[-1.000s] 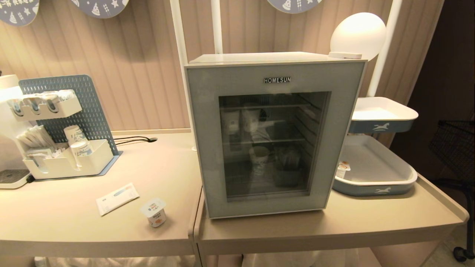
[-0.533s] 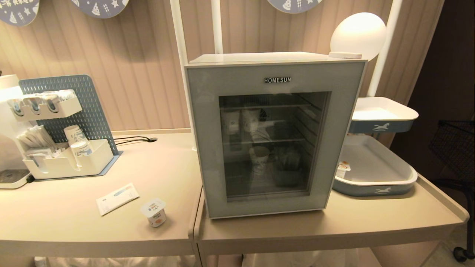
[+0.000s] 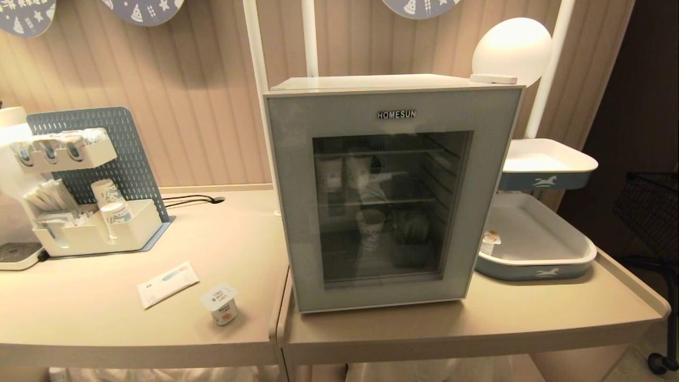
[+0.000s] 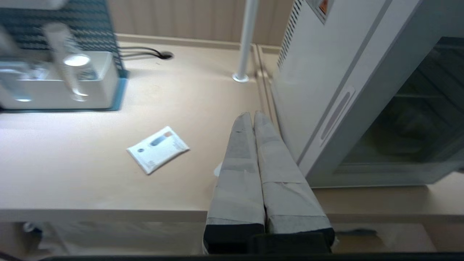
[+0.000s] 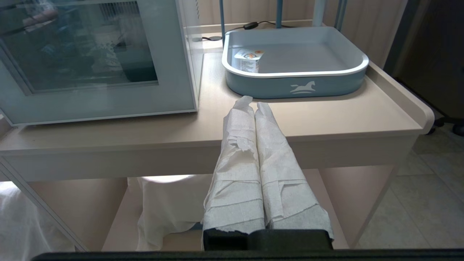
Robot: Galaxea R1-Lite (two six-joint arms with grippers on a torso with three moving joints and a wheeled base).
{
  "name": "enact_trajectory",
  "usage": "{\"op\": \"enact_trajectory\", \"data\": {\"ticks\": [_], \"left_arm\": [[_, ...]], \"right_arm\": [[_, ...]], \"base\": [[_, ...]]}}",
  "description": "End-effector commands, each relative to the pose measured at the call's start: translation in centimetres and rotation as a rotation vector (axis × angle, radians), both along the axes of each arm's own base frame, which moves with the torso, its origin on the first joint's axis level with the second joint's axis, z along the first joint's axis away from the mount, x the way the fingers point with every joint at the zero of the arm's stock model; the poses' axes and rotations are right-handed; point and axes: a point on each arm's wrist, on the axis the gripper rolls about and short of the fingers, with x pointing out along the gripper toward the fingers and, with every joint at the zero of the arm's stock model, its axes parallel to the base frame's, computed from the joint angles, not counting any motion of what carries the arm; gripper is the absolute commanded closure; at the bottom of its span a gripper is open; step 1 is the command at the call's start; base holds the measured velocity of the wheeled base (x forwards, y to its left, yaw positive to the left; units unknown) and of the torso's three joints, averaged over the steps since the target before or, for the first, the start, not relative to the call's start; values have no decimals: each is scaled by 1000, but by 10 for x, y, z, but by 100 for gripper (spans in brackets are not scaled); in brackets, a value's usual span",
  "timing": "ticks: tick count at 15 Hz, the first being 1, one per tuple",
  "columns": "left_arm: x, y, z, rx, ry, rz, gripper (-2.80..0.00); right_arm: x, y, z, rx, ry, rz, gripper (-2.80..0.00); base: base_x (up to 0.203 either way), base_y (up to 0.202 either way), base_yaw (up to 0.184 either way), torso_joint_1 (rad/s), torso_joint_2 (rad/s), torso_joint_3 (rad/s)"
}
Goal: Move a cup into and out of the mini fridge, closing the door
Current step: Open the freezer door
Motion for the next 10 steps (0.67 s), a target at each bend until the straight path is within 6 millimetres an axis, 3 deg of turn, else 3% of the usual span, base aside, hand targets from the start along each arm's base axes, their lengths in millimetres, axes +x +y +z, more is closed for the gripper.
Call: {"op": "enact_trajectory", "data": {"ticks": [1, 4, 7, 10], "left_arm": [[91, -2, -19, -22, 211, -59, -280], [168, -6, -23, -89, 265, -249, -280], [193, -14, -32, -231, 276, -660, -280], [214, -4, -58, -298, 251, -940, -280]], "right_arm": [[0, 0, 0, 0, 0, 3, 0], [0, 0, 0, 0, 2, 1, 0], [0, 0, 0, 0, 2, 0, 0], [0, 0, 0, 0, 2, 2, 0]], "base": [[0, 0, 0, 0, 0, 0], [0, 0, 0, 0, 0, 0], [0, 0, 0, 0, 0, 0], [0, 0, 0, 0, 0, 0]]}}
